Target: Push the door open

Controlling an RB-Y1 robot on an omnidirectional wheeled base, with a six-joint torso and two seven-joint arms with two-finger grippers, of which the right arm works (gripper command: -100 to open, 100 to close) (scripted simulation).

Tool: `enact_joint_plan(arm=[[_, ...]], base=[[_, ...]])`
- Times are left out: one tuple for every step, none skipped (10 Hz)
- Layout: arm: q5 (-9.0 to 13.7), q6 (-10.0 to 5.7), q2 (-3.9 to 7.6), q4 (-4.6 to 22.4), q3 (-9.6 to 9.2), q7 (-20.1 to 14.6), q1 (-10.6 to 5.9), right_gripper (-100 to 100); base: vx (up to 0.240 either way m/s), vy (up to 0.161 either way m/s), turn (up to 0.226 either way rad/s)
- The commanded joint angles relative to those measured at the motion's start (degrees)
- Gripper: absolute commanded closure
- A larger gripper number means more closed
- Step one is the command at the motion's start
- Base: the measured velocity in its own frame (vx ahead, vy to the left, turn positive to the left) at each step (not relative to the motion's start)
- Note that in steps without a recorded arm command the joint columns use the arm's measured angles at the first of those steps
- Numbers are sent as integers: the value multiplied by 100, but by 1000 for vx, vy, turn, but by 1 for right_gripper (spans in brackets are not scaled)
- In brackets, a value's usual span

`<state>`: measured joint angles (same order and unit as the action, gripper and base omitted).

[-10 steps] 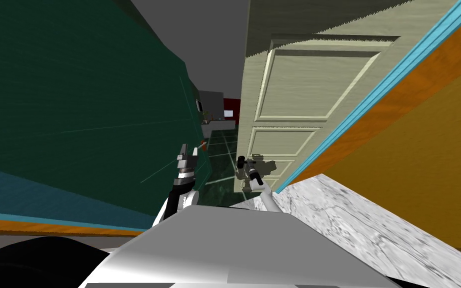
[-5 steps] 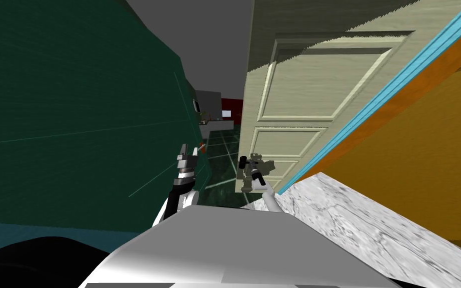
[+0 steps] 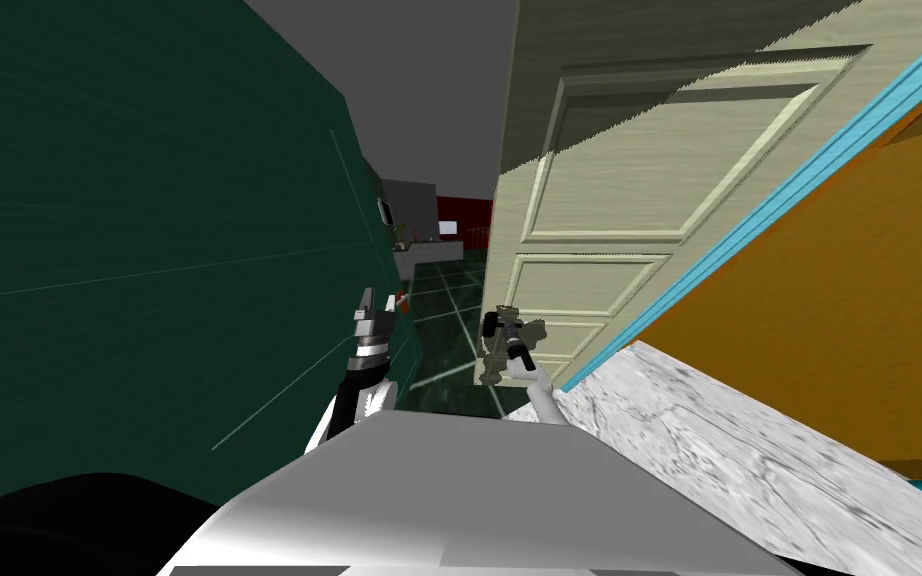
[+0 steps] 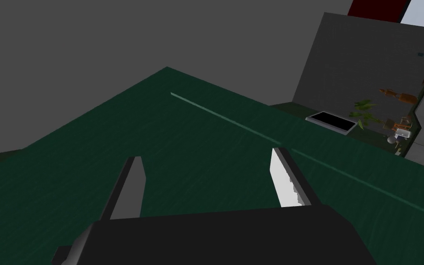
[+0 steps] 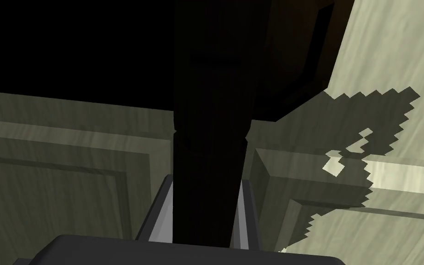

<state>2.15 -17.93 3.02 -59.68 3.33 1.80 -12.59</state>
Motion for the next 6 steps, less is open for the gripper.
enact_joint_plan(arm=[[32,-66,20,88,172,21,-92,100],[39,-66,10,94,209,29,-95,100],[51,-66,-14,103,275,41,-100,100],[62,-66,-39,111,337,54,-105,100],[71,-66,-64,119,389,64,-109,100],[79,-66,-87,125,434,72,-113,100]], base=[[168,138,-94],[165,116,-76],[158,120,-75],[136,112,-76],[158,125,-77],[147,158,-87]])
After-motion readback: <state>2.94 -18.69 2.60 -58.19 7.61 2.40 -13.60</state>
